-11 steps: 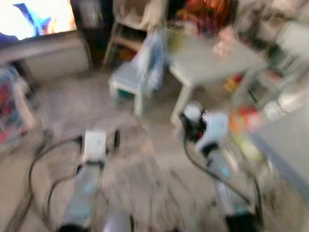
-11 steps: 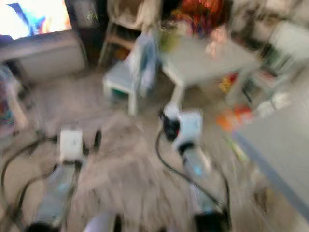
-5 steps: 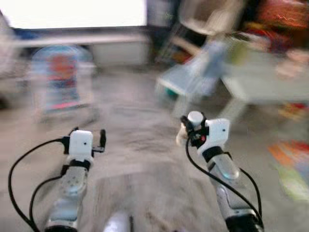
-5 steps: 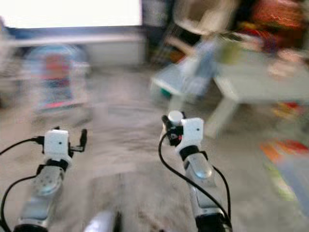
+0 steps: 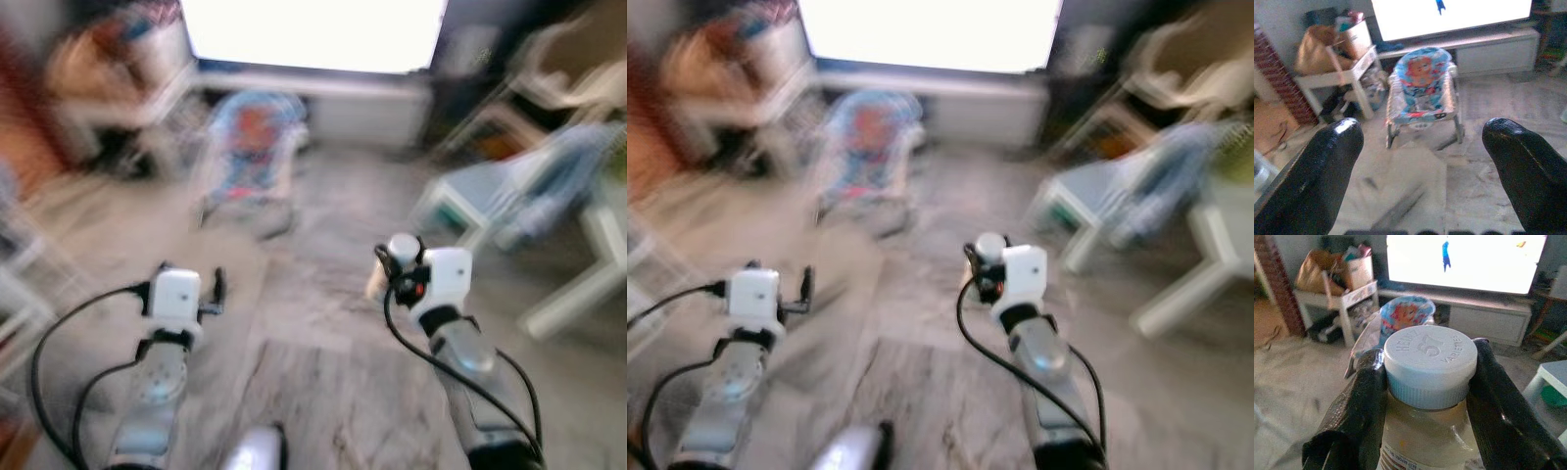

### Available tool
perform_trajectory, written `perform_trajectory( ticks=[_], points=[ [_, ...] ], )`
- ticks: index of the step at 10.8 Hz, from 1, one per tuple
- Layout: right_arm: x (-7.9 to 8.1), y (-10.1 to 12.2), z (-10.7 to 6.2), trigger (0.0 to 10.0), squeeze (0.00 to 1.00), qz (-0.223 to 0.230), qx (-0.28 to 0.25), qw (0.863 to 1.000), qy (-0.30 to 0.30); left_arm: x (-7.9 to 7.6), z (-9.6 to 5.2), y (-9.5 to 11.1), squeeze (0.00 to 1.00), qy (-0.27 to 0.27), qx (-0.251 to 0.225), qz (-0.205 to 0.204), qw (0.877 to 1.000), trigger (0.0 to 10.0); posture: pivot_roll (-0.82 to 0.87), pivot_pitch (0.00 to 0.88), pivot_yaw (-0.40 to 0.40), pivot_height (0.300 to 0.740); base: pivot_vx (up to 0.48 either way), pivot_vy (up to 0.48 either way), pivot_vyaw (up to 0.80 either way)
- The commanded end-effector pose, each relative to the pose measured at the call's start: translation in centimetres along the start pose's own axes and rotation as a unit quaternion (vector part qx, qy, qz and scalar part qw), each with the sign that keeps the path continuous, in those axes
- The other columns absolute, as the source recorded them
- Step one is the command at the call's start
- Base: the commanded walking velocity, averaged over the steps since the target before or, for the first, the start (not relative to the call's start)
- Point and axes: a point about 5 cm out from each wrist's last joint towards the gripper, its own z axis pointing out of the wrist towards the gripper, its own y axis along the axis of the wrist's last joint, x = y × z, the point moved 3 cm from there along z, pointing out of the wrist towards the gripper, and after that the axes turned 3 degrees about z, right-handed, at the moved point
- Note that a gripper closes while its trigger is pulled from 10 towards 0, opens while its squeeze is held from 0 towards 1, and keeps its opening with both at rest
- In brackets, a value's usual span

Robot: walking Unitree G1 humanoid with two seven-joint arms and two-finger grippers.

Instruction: Restocking fridge

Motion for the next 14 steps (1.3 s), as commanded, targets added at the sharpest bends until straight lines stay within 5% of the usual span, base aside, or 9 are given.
perform_trajectory(
  ticks=[1, 5, 10, 14],
  points=[
    [0.0, 1.4, 0.5, 10.0, 0.0, -0.007, -0.031, 0.999, 0.002, 0.3, 0.1, -0.1, 0.0, 0.004, 0.002, 0.006, 1.0, 10.0, 0.14, 0.018, -0.048, 0.74, 0.0, 0.0, 0.8],
    [0.5, 2.3, 1.6, 10.0, 0.0, -0.018, -0.043, 0.999, 0.025, 1.0, 0.7, 0.3, 0.0, 0.019, -0.002, 0.011, 1.0, 10.0, 0.15, 0.013, -0.05, 0.74, 0.0, 0.0, 0.8],
    [-0.4, 1.5, 0.9, 10.0, 0.0, -0.01, -0.041, 0.999, -0.007, 0.4, -0.9, -0.8, 0.0, 0.026, 0.01, -0.007, 1.0, 10.0, 0.14, 0.015, -0.042, 0.74, 0.0, 0.0, 0.8],
    [-0.4, 2.0, 1.5, 10.0, 0.0, -0.013, -0.048, 0.999, -0.001, 0.1, -0.2, 0.4, 0.0, 0.016, -0.015, -0.026, 0.999, 10.0, 0.14, 0.013, -0.05, 0.74, 0.0, 0.0, 0.79]
  ],
)
